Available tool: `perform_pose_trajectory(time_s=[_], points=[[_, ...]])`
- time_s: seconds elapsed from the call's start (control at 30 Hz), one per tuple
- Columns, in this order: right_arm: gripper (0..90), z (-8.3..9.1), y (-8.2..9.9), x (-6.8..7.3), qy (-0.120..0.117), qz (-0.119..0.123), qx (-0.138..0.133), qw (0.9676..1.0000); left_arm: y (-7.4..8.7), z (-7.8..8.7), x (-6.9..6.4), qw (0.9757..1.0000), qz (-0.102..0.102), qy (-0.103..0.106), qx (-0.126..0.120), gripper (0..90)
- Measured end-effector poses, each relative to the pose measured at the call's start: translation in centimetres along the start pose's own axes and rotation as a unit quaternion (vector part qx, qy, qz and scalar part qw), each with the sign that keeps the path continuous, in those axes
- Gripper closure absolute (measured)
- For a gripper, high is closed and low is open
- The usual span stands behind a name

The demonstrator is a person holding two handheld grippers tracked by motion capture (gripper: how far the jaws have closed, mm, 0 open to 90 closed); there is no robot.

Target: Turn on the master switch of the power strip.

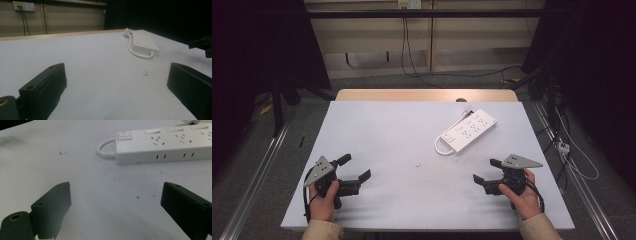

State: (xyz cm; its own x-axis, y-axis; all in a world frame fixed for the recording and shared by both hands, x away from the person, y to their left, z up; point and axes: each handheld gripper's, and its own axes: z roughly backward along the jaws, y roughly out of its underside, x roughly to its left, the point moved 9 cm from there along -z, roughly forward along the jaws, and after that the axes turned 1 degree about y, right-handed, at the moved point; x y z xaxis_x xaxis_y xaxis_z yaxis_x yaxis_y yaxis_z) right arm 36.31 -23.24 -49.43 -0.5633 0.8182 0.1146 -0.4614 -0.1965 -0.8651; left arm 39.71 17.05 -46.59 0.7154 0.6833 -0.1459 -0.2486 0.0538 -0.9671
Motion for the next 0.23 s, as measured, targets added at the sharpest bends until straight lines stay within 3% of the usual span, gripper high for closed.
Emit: perform_pose_trajectory(time_s=[0.23], points=[[9.4,0.85,0.54,0.04,0.001,0.001,0.001,1.0,0.04,-0.09,0.0,1.0,-0.002,-0.001,0.003,2.3]])
